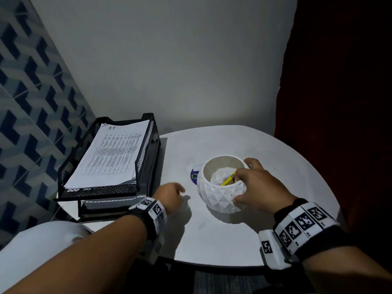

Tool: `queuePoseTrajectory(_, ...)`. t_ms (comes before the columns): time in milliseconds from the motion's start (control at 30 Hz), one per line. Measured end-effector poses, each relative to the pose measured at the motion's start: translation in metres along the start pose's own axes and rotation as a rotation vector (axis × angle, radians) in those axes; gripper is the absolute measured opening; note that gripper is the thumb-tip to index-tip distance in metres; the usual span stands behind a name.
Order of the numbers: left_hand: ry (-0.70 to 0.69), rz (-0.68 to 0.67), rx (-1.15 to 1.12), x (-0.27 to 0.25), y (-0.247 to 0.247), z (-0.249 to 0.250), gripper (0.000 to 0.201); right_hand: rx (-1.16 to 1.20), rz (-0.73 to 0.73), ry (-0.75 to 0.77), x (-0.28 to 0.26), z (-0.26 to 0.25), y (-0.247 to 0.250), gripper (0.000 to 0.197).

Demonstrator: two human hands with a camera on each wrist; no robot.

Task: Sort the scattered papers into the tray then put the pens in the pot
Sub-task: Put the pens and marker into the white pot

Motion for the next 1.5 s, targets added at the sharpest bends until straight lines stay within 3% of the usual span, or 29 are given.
queuePoseTrajectory(100, 0.050, -0.146, 0.179, -0.008, -0.036, -0.021, 0.033, 0.003, -0.005, 0.008, 0.001, -0.002, -0.001, 0.045)
queuePoseTrajectory(300, -0.019, -0.170, 0.231, -0.017, -0.082, -0.003, 0.073, -0.001, -0.017, 0.011, 0.004, -0.002, -0.003, 0.045)
queuePoseTrajectory(367, -0.062, -0.155, 0.303, -0.018, -0.095, 0.007, 0.074, -0.002, -0.015, 0.011, 0.004, -0.002, -0.002, 0.045)
queuePoseTrajectory(600, -0.175, -0.114, 0.294, -0.031, -0.106, 0.028, 0.046, 0.021, -0.014, 0.023, 0.002, -0.004, -0.002, 0.046)
queuePoseTrajectory(667, -0.186, -0.055, 0.357, -0.031, -0.100, 0.027, 0.048, 0.021, -0.011, 0.023, 0.001, -0.004, -0.001, 0.046)
queuePoseTrajectory(733, -0.102, -0.016, 0.412, -0.030, -0.091, 0.017, 0.053, 0.022, -0.010, 0.016, 0.002, -0.003, 0.000, 0.046)
queuePoseTrajectory(800, -0.062, -0.053, 0.452, -0.028, -0.092, 0.005, 0.056, 0.028, -0.010, 0.012, 0.002, -0.002, 0.000, 0.046)
queuePoseTrajectory(900, -0.102, -0.123, 0.405, -0.023, -0.109, -0.007, 0.057, 0.031, -0.010, 0.019, 0.004, -0.002, 0.000, 0.046)
queuePoseTrajectory(1067, -0.261, -0.081, 0.242, -0.040, -0.104, 0.015, 0.019, 0.035, 0.001, 0.023, 0.005, -0.003, 0.000, 0.045)
queuePoseTrajectory(1267, -0.339, -0.081, 0.239, -0.039, -0.108, 0.027, 0.026, 0.014, -0.014, 0.019, 0.004, -0.001, -0.003, 0.045)
queuePoseTrajectory(1400, -0.278, -0.116, 0.308, -0.031, -0.098, 0.033, 0.028, 0.017, -0.021, 0.017, 0.006, -0.002, -0.005, 0.047)
queuePoseTrajectory(1500, -0.196, -0.183, 0.253, -0.026, -0.092, 0.032, 0.016, 0.016, -0.028, 0.013, 0.006, 0.000, -0.007, 0.047)
Point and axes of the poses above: each hand's wrist, its own x-axis towards the middle knuckle, its own y-axis out of the back of the hand, z = x × y, the point moved 5 cm from there along x, towards the middle knuckle, and after that the axes turned 2 degrees about y, right-handed, at the moved point
